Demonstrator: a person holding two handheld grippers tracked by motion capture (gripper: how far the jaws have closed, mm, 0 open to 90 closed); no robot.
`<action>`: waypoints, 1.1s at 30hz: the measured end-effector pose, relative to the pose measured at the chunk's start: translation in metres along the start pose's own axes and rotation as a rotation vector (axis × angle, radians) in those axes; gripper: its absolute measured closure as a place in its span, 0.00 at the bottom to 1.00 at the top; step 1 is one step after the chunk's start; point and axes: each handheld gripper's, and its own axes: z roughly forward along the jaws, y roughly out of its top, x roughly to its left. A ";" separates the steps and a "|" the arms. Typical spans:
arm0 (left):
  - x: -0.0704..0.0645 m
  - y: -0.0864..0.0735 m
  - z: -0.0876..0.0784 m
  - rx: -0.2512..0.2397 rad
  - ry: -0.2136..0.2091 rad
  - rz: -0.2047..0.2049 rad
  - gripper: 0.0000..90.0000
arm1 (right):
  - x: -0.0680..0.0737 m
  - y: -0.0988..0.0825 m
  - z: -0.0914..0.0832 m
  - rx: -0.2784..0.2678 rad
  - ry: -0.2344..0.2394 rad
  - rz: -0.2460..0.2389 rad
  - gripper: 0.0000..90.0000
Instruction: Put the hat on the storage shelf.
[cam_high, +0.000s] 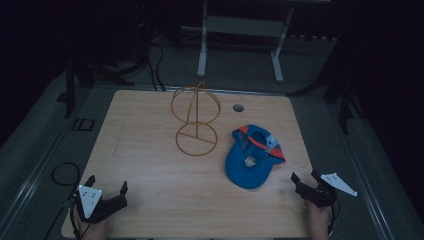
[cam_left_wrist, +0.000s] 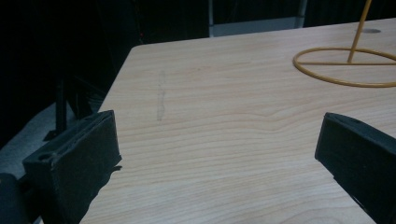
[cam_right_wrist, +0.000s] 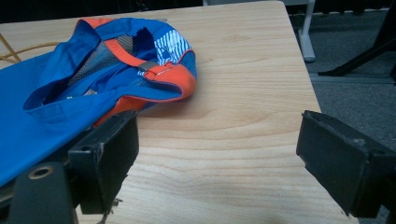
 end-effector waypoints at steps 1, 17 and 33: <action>0.000 0.000 0.000 0.001 -0.001 -0.001 0.00 | 0.000 0.000 0.000 0.002 -0.003 -0.005 0.14; -0.001 0.001 0.001 0.006 -0.006 -0.007 0.00 | 0.004 0.006 0.005 0.038 0.005 -0.057 0.14; -0.006 0.004 0.004 0.013 -0.118 -0.072 0.02 | 0.014 0.067 0.031 0.070 0.161 -0.048 0.13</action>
